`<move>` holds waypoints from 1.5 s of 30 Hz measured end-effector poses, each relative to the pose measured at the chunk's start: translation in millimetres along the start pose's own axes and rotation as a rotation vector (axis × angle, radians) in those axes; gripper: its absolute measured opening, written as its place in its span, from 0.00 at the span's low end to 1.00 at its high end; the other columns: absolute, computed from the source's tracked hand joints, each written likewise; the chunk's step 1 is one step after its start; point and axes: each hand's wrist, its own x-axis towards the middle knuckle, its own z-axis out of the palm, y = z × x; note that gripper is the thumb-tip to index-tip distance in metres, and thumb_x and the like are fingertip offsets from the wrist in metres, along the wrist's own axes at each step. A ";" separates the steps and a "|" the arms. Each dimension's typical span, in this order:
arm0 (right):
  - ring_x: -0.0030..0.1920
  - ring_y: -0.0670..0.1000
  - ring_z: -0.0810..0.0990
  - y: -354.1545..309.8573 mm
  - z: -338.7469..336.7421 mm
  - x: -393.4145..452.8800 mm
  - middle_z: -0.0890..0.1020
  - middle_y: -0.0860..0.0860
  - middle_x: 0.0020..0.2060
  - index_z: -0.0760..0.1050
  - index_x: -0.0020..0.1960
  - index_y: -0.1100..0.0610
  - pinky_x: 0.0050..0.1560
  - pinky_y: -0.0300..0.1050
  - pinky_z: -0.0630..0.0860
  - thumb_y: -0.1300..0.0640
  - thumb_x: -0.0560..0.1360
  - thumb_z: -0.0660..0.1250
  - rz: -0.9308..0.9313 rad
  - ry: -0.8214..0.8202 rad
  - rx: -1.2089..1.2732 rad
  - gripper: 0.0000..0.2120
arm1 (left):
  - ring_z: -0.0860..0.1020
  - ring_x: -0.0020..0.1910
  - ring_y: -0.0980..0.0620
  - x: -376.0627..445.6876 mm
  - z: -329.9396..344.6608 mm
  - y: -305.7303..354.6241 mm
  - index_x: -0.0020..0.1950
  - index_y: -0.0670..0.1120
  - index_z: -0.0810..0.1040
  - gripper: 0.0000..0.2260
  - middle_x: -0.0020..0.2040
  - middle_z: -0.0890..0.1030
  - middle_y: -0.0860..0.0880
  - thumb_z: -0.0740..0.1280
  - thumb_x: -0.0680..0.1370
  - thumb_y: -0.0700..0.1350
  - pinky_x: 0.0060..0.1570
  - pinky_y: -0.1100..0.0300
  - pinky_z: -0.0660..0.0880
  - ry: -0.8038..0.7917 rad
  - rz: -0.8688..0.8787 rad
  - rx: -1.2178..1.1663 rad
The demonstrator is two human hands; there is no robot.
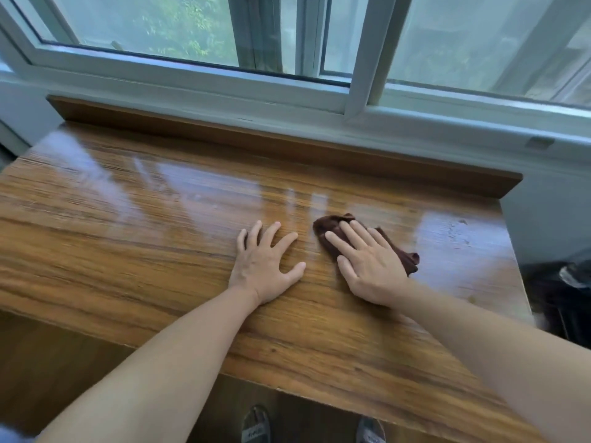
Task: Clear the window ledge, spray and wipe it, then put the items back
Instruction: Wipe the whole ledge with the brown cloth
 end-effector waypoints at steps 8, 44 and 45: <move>0.84 0.51 0.44 -65.5 9.5 -114.2 0.53 0.49 0.84 0.50 0.84 0.40 0.83 0.56 0.46 0.42 0.86 0.46 -0.161 -0.082 -0.010 0.27 | 0.49 0.82 0.39 -6.1 9.2 0.0 0.81 0.60 0.59 0.28 0.83 0.56 0.48 0.48 0.81 0.65 0.79 0.37 0.44 0.040 0.037 -0.013; 0.84 0.48 0.46 -80.8 12.2 -110.0 0.54 0.46 0.84 0.53 0.83 0.38 0.82 0.48 0.39 0.41 0.86 0.46 -0.147 0.005 0.058 0.25 | 0.49 0.82 0.42 -7.6 15.5 -3.6 0.82 0.57 0.59 0.27 0.83 0.57 0.48 0.50 0.83 0.62 0.79 0.39 0.43 0.060 0.068 -0.012; 0.84 0.48 0.47 -71.9 11.6 -101.6 0.55 0.47 0.84 0.53 0.83 0.38 0.82 0.48 0.39 0.41 0.86 0.46 -0.074 0.036 0.063 0.25 | 0.49 0.83 0.42 -7.4 15.1 -2.6 0.82 0.57 0.59 0.27 0.83 0.56 0.48 0.50 0.83 0.62 0.79 0.39 0.43 0.052 0.069 -0.016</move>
